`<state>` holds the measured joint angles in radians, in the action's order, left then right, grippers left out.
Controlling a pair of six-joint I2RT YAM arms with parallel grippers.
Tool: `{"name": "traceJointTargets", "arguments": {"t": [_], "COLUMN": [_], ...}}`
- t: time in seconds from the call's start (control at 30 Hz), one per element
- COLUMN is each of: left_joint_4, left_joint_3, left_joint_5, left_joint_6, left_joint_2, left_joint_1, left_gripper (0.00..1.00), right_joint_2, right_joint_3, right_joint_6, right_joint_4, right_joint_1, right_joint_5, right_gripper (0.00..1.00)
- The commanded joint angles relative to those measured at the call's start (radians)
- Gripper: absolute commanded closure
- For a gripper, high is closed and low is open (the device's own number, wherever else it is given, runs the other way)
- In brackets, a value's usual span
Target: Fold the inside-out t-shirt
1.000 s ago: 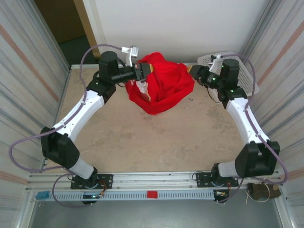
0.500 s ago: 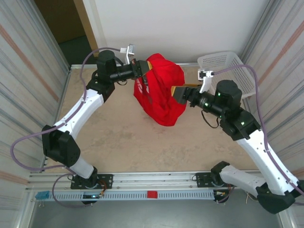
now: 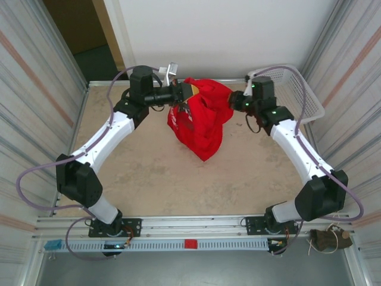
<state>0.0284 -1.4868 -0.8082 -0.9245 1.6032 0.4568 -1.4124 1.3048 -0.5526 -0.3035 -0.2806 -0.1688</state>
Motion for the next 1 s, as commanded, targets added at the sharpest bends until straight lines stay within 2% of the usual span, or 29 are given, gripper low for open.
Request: {"name": "traceJointTargets", "arguments": {"t": [0.0,0.23,0.27,0.3,0.33,0.37,0.5,0.7,0.97], "left_joint_4": [0.142,0.409,0.431,0.443,0.439,0.433,0.407,0.391,0.368], "left_joint_3": [-0.012,0.068,0.072,0.075,0.073,0.071,0.062,0.046,0.028], "left_joint_5": [-0.117,-0.191,-0.191,-0.186,-0.18,-0.175,-0.149,-0.136,-0.131], "left_joint_6": [-0.066,-0.189,-0.202,-0.212,-0.215,-0.214,-0.212,-0.211,-0.209], "left_joint_2": [0.002,0.018,0.02,0.022,0.023,0.021,0.021,0.023,0.005], "left_joint_1": [-0.015,-0.032,-0.033,-0.033,-0.033,-0.033,-0.033,-0.026,-0.018], "left_gripper": [1.0,1.0,1.0,1.0,1.0,1.0,1.0,1.0,1.0], "right_joint_2": [-0.001,0.048,0.063,0.093,0.133,0.17,0.289,0.27,0.105], "right_joint_3": [-0.002,-0.032,-0.031,-0.033,-0.039,-0.042,-0.034,-0.038,-0.019], "right_joint_6": [-0.066,-0.044,-0.041,-0.038,-0.036,-0.032,0.028,0.125,0.176], "right_joint_4": [0.065,0.008,-0.007,-0.021,-0.038,-0.049,-0.112,-0.094,-0.015], "right_joint_1": [0.066,0.11,0.118,0.121,0.116,0.109,0.02,-0.144,-0.158], "right_joint_5": [-0.076,-0.136,-0.165,-0.184,-0.193,-0.198,-0.147,-0.066,0.009], "right_gripper": [1.0,1.0,0.94,0.66,0.47,0.41,0.38,0.41,0.37]}}
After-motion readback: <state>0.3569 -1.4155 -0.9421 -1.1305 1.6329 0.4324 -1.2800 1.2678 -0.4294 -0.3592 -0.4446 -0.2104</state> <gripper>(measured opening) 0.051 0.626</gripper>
